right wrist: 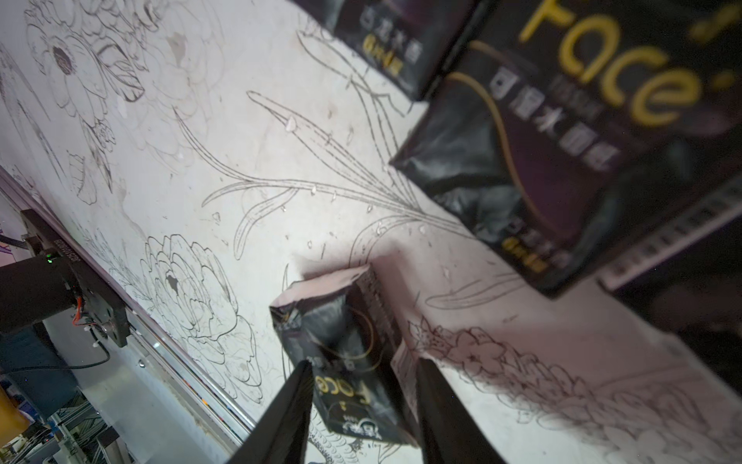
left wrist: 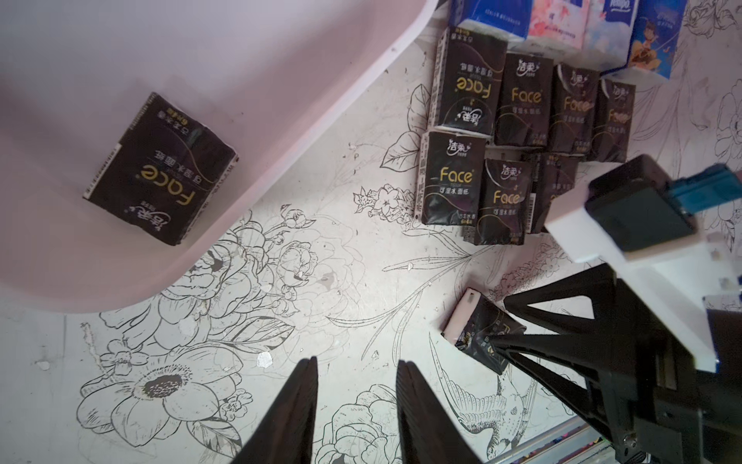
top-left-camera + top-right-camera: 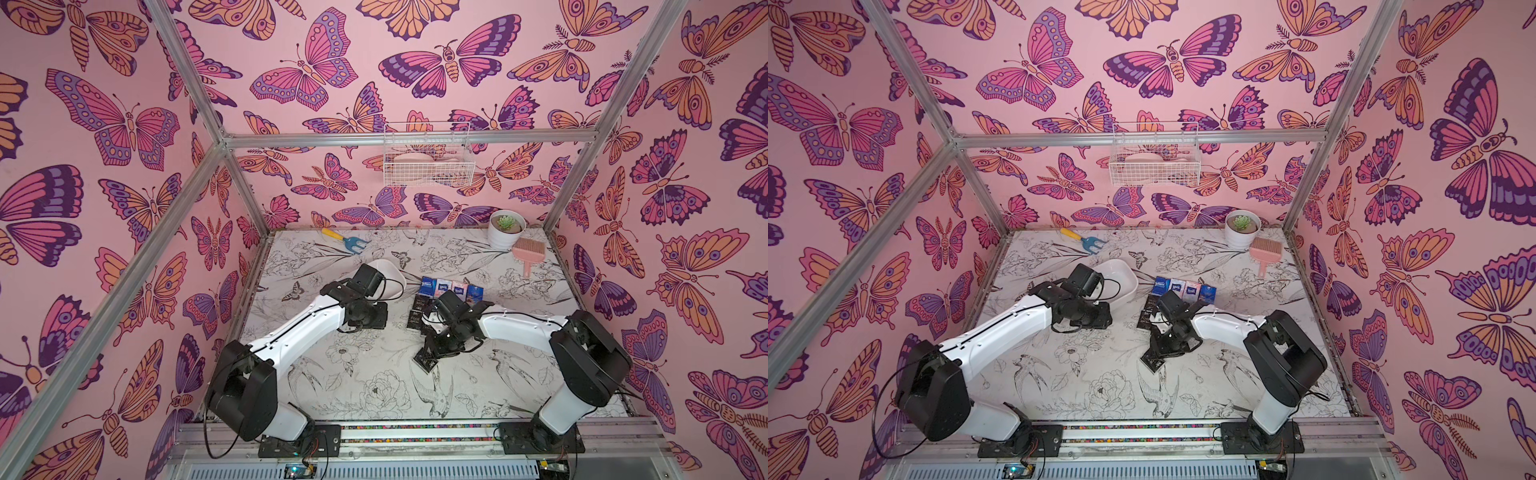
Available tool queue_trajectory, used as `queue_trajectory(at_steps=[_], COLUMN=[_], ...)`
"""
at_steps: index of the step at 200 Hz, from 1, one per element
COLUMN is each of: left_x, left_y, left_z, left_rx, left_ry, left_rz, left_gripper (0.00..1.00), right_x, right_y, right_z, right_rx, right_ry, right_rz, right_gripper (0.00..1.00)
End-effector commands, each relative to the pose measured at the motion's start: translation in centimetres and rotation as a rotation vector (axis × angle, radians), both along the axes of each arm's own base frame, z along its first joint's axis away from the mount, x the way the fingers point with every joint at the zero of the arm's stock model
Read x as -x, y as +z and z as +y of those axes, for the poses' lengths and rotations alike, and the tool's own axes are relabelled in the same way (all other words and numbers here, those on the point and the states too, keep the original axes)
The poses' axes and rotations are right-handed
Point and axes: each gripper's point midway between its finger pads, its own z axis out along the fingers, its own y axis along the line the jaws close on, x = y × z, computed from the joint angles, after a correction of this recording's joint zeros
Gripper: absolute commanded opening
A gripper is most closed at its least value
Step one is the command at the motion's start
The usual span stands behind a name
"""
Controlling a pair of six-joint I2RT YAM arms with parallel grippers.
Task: Take the pocket tissues out of the storage box
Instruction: Pick up the pocket tissues from the center of the board, then place the pocket tissues at the center of the board.
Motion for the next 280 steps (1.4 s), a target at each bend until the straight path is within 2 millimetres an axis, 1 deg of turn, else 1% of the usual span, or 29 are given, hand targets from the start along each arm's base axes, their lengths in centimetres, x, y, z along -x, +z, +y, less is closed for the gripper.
queue_trajectory(at_steps=[1,19,35,75,93,106,110,114,137,156,165,177,192,202,219,239,261,280], left_x=[0.2,0.2,0.2,-0.1,-0.4,-0.8,-1.0,-1.2,-2.2,-2.7,-2.9,-3.1,-3.2,-3.3,-3.3,-3.3,-3.3,-3.3], left_y=[-0.2,-0.2,-0.2,-0.1,0.1,0.6,0.8,1.0,2.4,3.3,3.5,3.8,3.9,3.9,3.8,3.8,3.8,3.8], left_z=[0.8,1.0,1.1,1.6,1.8,2.0,2.1,2.0,2.0,1.8,1.8,1.7,1.6,1.6,1.6,1.7,1.6,1.5], left_rx=[-0.014,-0.016,-0.017,-0.019,-0.018,-0.011,-0.009,-0.004,0.017,0.030,0.033,0.037,0.039,0.039,0.039,0.036,0.038,0.043], left_ry=[0.012,0.015,0.018,0.034,0.044,0.057,0.063,0.067,0.092,0.098,0.100,0.100,0.102,0.102,0.102,0.106,0.105,0.102], left_rz=[-0.006,-0.004,-0.006,-0.016,-0.024,-0.033,-0.038,-0.045,-0.082,-0.101,-0.105,-0.111,-0.113,-0.112,-0.112,-0.113,-0.114,-0.110], left_gripper=[0.38,0.38,0.38,0.38,0.38,0.38,0.38,0.38,0.38,0.38,0.38,0.38,0.38,0.38,0.38,0.38,0.38,0.38], right_x=[0.3,0.5,0.7,1.3,1.4,1.3,1.1,0.9,-0.3,-1.7,-2.6,-3.9,-5.2,-5.6,-6.0,-5.7,-5.6,-6.1], right_y=[-0.8,-1.5,-1.8,-1.6,-0.8,-0.2,0.6,1.1,2.8,4.0,4.3,4.6,4.2,3.8,3.4,2.6,1.3,0.5], right_z=[-0.5,-0.8,-1.0,-1.3,-1.2,-1.2,-1.1,-1.1,-1.6,-2.9,-4.1,-6.1,-9.2,-11.0,-13.0,-14.0,-14.1,-14.3], right_rx=[0.039,0.054,0.055,0.024,-0.007,-0.024,-0.045,-0.055,-0.095,-0.117,-0.114,-0.100,-0.067,-0.053,-0.044,-0.017,-0.010,-0.016], right_ry=[0.014,0.003,-0.010,-0.036,-0.053,-0.072,-0.080,-0.090,-0.169,-0.262,-0.324,-0.426,-0.567,-0.646,-0.737,-0.781,-0.818,-0.870], right_rz=[0.005,0.009,0.015,0.016,0.000,-0.011,-0.031,-0.040,-0.078,-0.106,-0.120,-0.142,-0.157,-0.159,-0.160,-0.149,-0.123,-0.122], right_gripper=[0.41,0.34,0.24,0.07,0.01,0.00,0.00,0.00,0.00,0.00,0.00,0.00,0.00,0.00,0.00,0.00,0.01,0.02])
